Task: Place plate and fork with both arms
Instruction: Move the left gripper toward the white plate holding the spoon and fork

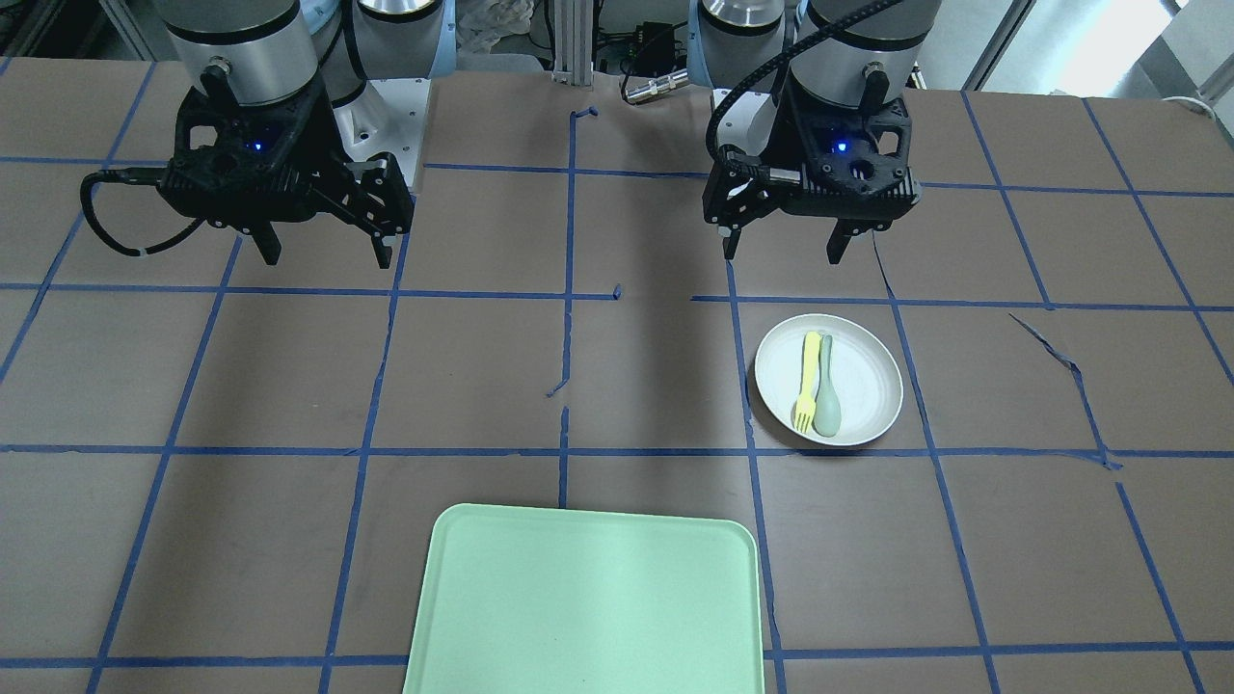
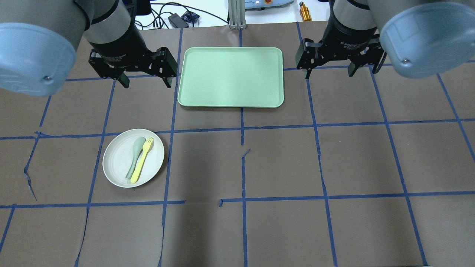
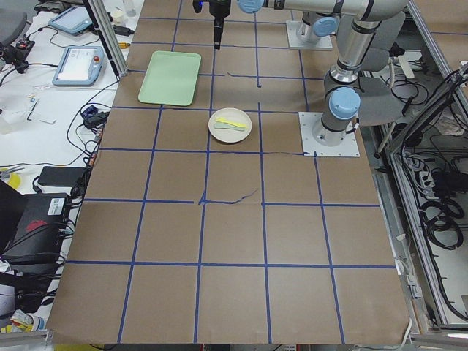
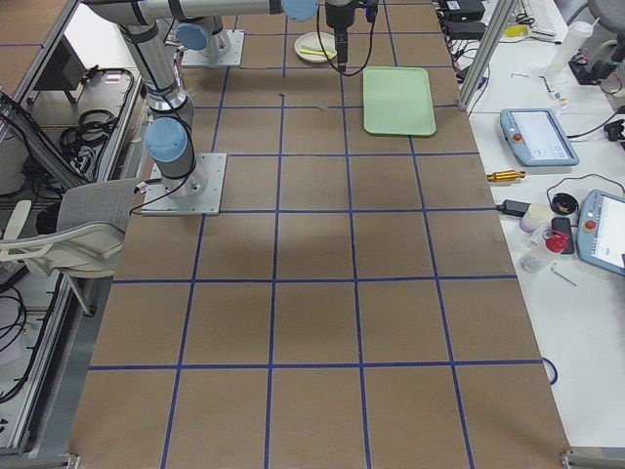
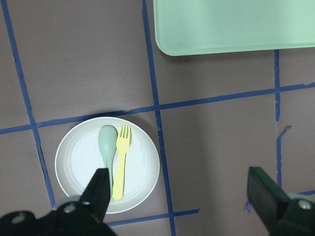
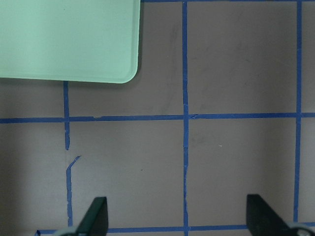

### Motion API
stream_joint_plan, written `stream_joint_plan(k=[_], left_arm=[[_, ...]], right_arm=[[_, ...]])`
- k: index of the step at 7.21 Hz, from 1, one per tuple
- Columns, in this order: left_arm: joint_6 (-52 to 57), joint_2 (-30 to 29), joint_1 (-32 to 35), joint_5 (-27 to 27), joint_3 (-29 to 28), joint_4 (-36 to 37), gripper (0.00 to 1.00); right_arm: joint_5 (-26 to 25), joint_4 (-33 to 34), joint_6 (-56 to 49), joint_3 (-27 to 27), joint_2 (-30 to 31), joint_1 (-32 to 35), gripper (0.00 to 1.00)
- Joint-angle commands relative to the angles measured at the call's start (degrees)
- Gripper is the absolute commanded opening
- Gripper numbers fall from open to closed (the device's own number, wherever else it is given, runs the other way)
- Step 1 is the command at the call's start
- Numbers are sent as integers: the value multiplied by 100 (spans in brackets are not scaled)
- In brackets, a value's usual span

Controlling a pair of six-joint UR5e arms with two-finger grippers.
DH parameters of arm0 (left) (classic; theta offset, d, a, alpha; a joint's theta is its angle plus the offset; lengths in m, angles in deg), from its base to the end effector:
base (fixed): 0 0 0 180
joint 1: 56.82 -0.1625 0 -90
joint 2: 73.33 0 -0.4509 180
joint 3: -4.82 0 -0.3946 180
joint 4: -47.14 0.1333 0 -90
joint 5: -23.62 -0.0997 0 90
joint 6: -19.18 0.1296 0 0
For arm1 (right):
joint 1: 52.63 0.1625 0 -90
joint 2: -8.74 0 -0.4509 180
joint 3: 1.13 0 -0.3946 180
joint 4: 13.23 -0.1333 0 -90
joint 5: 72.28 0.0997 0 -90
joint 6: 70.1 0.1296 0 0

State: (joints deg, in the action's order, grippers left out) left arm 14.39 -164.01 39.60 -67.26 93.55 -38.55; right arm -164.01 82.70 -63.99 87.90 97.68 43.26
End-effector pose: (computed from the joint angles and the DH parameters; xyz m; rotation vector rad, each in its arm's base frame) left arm -0.1875 -0.4925 0.4968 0.0435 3.1314 -0.1357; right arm 0.1816 -0.4993 0.4940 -0.0084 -3.1180 0.1631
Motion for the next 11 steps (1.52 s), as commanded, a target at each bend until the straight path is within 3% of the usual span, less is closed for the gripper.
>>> stream_joint_plan(k=[1, 11], left_arm=[[-13, -2, -1, 9, 4, 17, 100], [-329, 33, -27, 9, 110, 184, 100]], right_arm=[[-4, 13, 4, 26, 1, 0, 100], [49, 13, 4, 27, -8, 0, 100]])
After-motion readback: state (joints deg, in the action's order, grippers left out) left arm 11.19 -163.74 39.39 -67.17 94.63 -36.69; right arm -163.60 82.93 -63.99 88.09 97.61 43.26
